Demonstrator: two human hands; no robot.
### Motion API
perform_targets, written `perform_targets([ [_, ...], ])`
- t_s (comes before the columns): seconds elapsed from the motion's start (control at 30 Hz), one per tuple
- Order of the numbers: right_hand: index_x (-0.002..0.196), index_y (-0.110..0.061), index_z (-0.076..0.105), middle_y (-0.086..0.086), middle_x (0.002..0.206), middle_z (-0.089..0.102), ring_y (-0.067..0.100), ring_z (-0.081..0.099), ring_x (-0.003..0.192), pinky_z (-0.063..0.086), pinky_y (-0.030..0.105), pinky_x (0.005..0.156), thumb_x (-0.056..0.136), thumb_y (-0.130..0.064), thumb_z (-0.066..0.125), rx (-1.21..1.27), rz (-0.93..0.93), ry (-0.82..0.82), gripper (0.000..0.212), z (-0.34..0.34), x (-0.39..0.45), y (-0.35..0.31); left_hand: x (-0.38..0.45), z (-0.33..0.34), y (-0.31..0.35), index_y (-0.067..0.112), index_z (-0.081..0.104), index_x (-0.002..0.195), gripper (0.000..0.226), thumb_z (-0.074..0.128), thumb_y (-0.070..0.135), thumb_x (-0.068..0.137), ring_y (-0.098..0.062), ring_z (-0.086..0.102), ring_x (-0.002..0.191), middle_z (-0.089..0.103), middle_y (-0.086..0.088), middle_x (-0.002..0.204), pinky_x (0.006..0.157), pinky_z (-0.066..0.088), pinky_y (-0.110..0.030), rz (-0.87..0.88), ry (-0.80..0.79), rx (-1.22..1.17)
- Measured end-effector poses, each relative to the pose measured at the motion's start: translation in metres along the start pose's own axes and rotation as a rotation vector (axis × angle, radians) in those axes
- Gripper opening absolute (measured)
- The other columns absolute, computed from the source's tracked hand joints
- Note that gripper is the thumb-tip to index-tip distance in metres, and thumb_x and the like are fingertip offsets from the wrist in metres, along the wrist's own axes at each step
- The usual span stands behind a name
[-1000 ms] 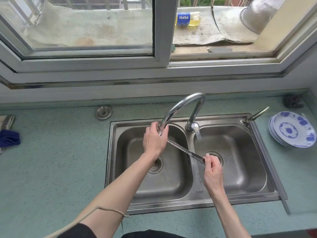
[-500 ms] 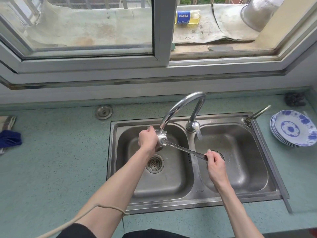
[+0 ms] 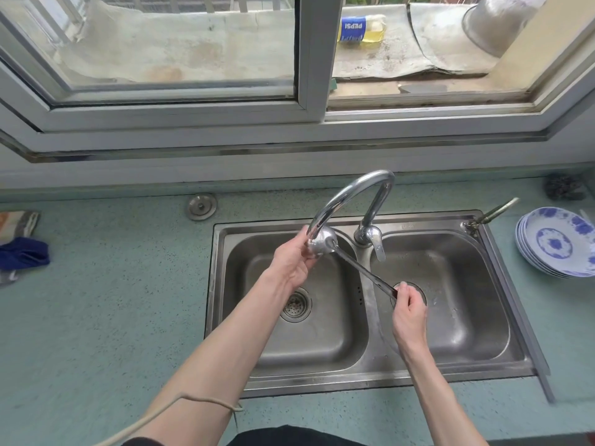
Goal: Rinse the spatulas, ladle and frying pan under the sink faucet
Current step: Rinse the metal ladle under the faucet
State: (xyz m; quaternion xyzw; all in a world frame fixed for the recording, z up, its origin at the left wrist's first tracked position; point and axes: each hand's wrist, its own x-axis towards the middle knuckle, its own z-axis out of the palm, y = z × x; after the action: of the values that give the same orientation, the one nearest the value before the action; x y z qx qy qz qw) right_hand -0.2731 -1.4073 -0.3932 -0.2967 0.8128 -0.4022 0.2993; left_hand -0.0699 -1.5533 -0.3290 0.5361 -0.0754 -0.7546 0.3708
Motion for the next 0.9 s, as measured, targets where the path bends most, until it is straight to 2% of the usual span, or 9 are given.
perform_targets([
  [0.1,0.084,-0.019,0.061,0.007,0.09,0.062,0.025,0.056,0.091,0.041,0.04,0.084,0.112,-0.028,0.039,-0.005,-0.029,-0.033,0.037,0.005,-0.004,-0.001,0.009,-0.002,0.0,0.013,0.056,0.069,0.042,0.056,0.034,0.105,-0.015,0.044,0.042,0.047,-0.003,0.05,0.049,0.044,-0.024,0.08,0.179,0.02],
  [0.17,0.083,-0.017,0.06,0.007,0.09,0.062,0.025,0.055,0.091,0.04,0.04,0.084,0.112,-0.028,0.038,-0.025,-0.042,-0.039,0.038,0.006,-0.006,-0.002,0.012,-0.005,0.0,0.014,0.046,0.064,0.049,0.047,0.034,0.108,-0.02,0.044,0.047,0.042,-0.006,0.05,0.054,0.046,-0.026,0.088,0.204,0.021],
  [0.23,0.082,-0.016,0.059,0.008,0.088,0.061,0.027,0.054,0.09,0.039,0.041,0.084,0.112,-0.027,0.037,-0.038,-0.058,-0.033,0.038,0.009,-0.006,-0.001,0.01,-0.008,0.002,0.008,0.051,0.075,0.045,0.034,0.028,0.112,-0.025,0.06,0.053,0.059,-0.016,0.066,0.048,0.053,-0.027,0.049,0.151,-0.055],
  [0.33,0.082,-0.015,0.057,0.008,0.088,0.06,0.029,0.053,0.09,0.036,0.039,0.083,0.112,-0.026,0.038,-0.038,-0.058,-0.023,0.037,0.013,-0.006,-0.003,0.002,-0.013,0.008,-0.009,0.056,0.11,0.04,0.028,0.019,0.112,-0.029,0.073,0.065,0.073,-0.027,0.092,0.055,0.062,-0.034,-0.007,-0.002,-0.193],
  [0.43,0.083,-0.013,0.056,0.01,0.09,0.058,0.028,0.051,0.089,0.035,0.038,0.082,0.112,-0.027,0.037,-0.039,-0.066,-0.021,0.037,0.014,-0.008,-0.009,0.002,-0.018,0.007,-0.013,0.055,0.129,0.034,0.047,0.009,0.104,-0.024,0.073,0.068,0.067,-0.03,0.115,0.065,0.062,-0.032,0.027,-0.104,-0.176],
  [0.57,0.08,-0.017,0.053,0.009,0.088,0.057,0.027,0.05,0.088,0.035,0.038,0.081,0.112,-0.026,0.038,-0.043,-0.093,-0.036,0.036,0.019,-0.011,-0.015,0.004,-0.024,0.003,-0.013,0.053,0.136,0.05,0.067,-0.006,0.089,-0.018,0.071,0.071,0.071,-0.021,0.109,0.067,0.061,-0.027,0.118,-0.086,-0.083],
  [0.67,0.081,-0.016,0.055,0.005,0.086,0.056,0.026,0.05,0.087,0.035,0.037,0.081,0.112,-0.024,0.039,-0.042,-0.115,-0.056,0.035,0.023,-0.014,-0.014,0.003,-0.026,0.007,-0.001,0.051,0.136,0.055,0.072,-0.007,0.085,-0.02,0.074,0.079,0.07,-0.024,0.12,0.068,0.061,-0.031,0.153,-0.055,-0.025],
  [0.77,0.083,-0.009,0.056,0.006,0.086,0.056,0.027,0.05,0.087,0.035,0.037,0.081,0.112,-0.024,0.038,-0.043,-0.114,-0.067,0.037,0.025,-0.019,-0.011,0.004,-0.028,0.01,0.019,0.045,0.125,0.049,0.071,-0.002,0.089,-0.017,0.071,0.068,0.076,-0.014,0.096,0.063,0.06,-0.032,0.147,-0.018,-0.033],
  [0.9,0.083,-0.009,0.057,0.008,0.086,0.058,0.026,0.051,0.087,0.035,0.039,0.08,0.112,-0.025,0.037,-0.051,-0.09,-0.078,0.038,0.025,-0.023,-0.01,0.007,-0.028,0.006,0.02,0.056,0.097,0.01,0.065,0.021,0.099,-0.015,0.055,0.057,0.059,0.002,0.06,0.07,0.053,-0.036,0.127,0.074,0.014],
])
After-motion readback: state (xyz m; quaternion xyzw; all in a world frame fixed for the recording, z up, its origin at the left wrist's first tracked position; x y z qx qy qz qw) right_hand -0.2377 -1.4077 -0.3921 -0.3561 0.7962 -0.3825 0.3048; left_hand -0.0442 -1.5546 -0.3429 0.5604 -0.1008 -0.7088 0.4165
